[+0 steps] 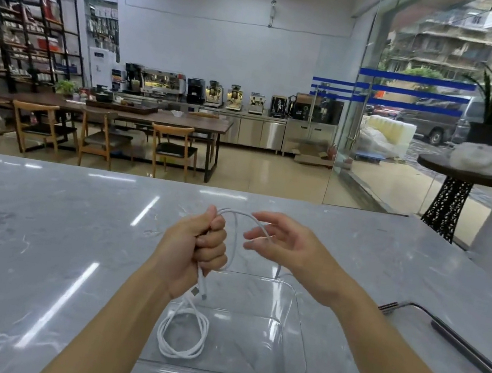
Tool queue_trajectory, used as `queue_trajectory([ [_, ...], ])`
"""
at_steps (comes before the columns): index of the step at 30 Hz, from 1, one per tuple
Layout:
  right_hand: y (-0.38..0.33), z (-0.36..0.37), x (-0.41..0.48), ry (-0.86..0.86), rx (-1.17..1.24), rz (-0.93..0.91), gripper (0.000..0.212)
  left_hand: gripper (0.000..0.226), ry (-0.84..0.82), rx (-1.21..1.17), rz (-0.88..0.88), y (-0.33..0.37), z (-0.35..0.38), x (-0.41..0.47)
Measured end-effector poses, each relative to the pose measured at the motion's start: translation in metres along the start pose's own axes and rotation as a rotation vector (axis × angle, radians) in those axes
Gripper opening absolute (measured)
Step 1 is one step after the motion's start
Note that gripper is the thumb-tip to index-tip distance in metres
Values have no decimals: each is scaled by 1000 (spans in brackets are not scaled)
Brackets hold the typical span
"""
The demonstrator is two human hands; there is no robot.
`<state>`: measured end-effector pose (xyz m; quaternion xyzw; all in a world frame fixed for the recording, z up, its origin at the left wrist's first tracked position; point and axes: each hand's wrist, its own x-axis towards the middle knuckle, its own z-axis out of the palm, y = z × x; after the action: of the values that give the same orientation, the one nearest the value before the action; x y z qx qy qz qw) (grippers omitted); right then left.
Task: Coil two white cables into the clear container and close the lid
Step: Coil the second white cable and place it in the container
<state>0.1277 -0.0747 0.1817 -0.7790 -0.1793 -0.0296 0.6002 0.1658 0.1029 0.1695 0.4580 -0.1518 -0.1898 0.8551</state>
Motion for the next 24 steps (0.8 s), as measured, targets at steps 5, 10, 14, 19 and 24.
queue_trajectory([
  [5,18,0,15,193,40,-24,13,50,-10,-268,99,19,-10,-5],
  [10,32,-18,24,307,-88,-88,16,54,-6,-315,186,37,-30,-11],
  [14,48,-12,35,501,-324,-76,10,56,-36,-333,200,33,-31,-10],
  [19,69,-1,33,562,-997,-172,28,57,-9,-348,226,30,-36,-6],
  [24,40,31,26,-104,-1586,-296,21,41,111,-203,206,17,-45,7],
])
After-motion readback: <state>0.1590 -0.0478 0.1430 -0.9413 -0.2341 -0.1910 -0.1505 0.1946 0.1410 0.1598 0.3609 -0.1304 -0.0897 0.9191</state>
